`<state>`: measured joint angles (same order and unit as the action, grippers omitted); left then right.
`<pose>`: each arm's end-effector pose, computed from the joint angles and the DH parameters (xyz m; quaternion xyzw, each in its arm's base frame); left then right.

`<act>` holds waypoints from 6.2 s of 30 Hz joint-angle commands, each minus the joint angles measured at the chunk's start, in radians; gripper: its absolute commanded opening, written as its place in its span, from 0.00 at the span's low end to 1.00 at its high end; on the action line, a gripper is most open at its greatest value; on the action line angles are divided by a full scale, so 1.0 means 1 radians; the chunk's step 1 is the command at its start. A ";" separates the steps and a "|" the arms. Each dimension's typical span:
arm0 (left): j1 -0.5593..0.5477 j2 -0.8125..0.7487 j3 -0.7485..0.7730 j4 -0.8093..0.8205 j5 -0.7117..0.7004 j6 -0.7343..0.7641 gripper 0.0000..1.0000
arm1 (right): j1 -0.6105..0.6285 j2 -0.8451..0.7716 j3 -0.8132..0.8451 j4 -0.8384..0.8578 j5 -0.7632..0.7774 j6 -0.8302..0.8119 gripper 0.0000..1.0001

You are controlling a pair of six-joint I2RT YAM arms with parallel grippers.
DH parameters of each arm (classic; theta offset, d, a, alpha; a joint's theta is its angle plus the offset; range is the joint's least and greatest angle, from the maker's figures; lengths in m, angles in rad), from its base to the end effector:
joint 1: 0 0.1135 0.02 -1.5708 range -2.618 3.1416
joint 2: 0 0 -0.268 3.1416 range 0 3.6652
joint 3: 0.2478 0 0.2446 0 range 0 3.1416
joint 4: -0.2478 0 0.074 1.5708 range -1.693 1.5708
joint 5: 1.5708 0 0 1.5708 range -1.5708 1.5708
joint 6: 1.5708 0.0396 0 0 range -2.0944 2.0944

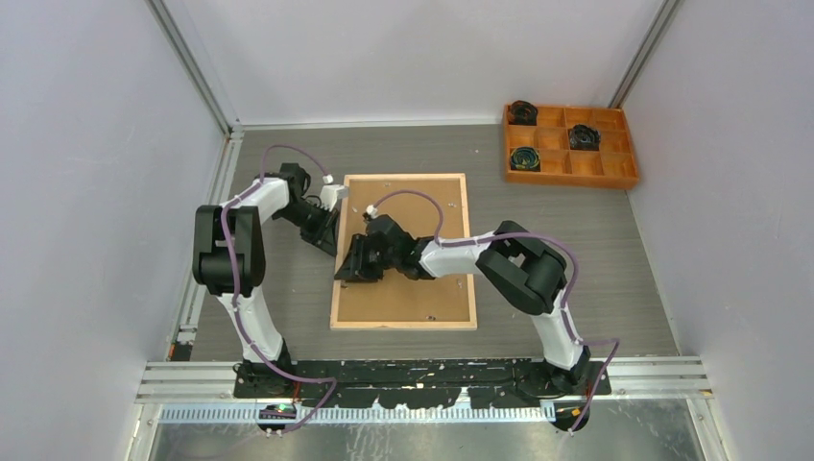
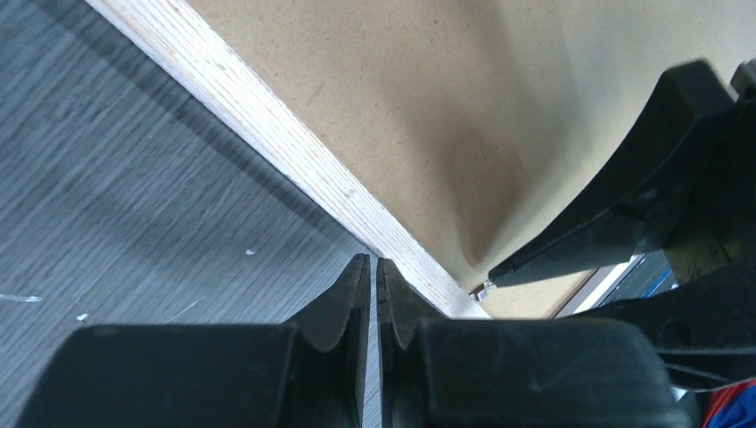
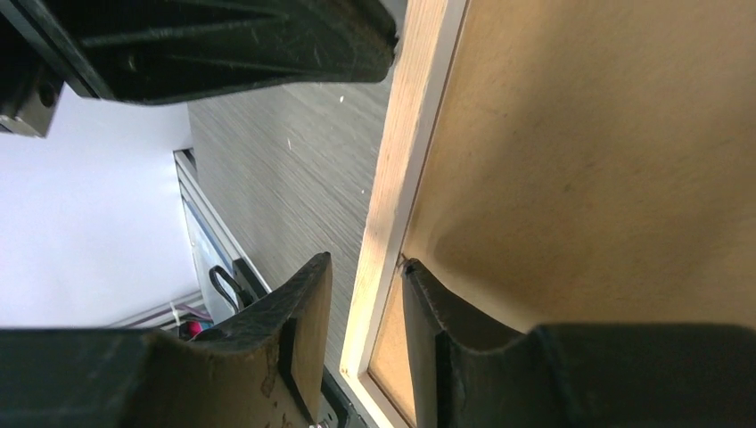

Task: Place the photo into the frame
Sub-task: Install the photo frame at the center of the board, then adjust the photo frame at the center of the board.

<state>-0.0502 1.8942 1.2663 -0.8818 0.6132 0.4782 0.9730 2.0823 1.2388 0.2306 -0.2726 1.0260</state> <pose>0.3372 -0.0398 0.1707 0.2577 0.9174 -0.2886 0.0925 0.2419 0.3741 0.1455 -0.0393 0.8806 0.4493 0.1454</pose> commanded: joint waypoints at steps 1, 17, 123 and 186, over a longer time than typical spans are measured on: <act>0.008 0.011 0.067 -0.013 0.001 -0.007 0.08 | -0.061 -0.091 0.038 -0.002 -0.002 -0.045 0.41; 0.027 0.192 0.292 -0.017 0.086 -0.138 0.21 | -0.352 0.093 0.307 -0.152 -0.101 -0.140 0.50; -0.107 -0.117 -0.142 0.049 -0.117 0.072 0.25 | -0.637 -0.278 -0.095 -0.420 0.243 -0.270 1.00; 0.087 0.259 0.441 0.018 -0.255 -0.083 0.22 | -0.586 -0.860 -0.563 -0.576 0.157 -0.095 1.00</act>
<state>0.0578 2.2040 1.7679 -0.8604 0.2859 0.3481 0.4023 1.1542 0.6838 -0.5026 -0.0998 0.9245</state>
